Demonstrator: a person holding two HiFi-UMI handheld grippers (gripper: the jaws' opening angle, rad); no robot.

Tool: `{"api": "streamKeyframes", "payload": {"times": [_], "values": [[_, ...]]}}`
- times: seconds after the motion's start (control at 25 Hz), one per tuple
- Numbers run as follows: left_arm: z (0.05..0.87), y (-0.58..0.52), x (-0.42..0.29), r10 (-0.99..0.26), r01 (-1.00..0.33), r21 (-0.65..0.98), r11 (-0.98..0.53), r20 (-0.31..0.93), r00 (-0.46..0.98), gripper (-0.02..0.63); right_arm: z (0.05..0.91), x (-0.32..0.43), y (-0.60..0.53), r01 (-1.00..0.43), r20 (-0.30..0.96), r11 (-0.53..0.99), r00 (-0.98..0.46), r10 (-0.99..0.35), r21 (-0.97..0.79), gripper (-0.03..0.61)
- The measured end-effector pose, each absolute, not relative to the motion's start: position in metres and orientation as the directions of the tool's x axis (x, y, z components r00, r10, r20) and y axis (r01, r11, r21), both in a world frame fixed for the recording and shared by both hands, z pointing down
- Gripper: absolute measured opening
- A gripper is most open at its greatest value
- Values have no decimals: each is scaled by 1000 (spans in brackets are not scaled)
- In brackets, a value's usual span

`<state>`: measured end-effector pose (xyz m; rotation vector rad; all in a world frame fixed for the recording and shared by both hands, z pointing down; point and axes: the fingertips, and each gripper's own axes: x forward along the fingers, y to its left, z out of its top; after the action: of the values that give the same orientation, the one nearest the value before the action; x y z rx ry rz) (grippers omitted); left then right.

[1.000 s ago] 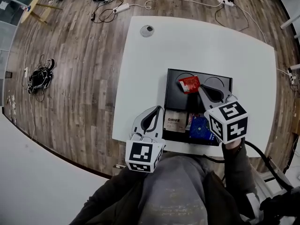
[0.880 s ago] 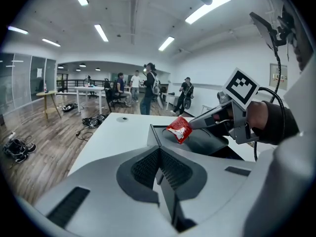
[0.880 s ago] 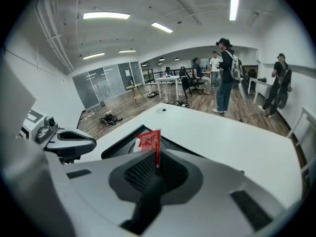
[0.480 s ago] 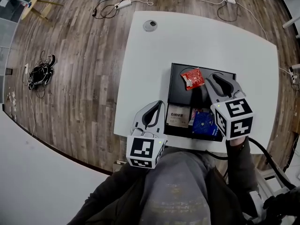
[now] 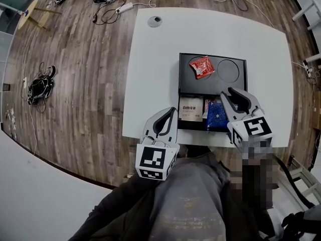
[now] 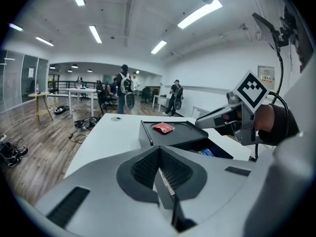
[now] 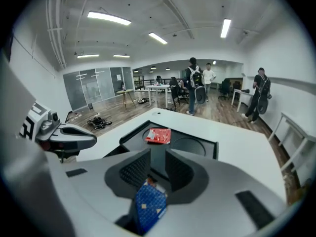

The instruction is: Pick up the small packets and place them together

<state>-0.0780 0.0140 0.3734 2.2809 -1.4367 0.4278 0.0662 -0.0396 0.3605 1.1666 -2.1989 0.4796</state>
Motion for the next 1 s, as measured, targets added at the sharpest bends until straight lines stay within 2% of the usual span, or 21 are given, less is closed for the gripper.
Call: {"api": "streamKeyframes", "payload": {"times": [0.16, 0.36, 0.56, 0.68, 0.84, 1.0], "values": [[377, 22, -72, -758, -891, 179, -417, 473, 450, -9, 390, 64, -7, -803, 721, 590, -460, -519, -87, 94], [380, 18, -61, -739, -880, 175, -443, 484, 468, -9, 422, 79, 8, -770, 801, 638, -401, -444, -32, 95], [385, 12, -48, -720, -869, 183, -461, 495, 486, -9, 434, 85, 8, -725, 824, 688, -412, -388, -39, 141], [389, 7, -41, -714, -868, 189, -460, 503, 488, -9, 441, 85, 8, -674, 839, 738, -420, -346, -34, 184], [397, -1, -37, -710, -873, 195, -448, 516, 480, -9, 447, 85, 6, -605, 862, 796, -400, -310, 6, 189], [402, -8, -36, -713, -882, 203, -425, 526, 464, -9, 451, 89, 3, -493, 907, 864, -312, -284, 101, 189]]}}
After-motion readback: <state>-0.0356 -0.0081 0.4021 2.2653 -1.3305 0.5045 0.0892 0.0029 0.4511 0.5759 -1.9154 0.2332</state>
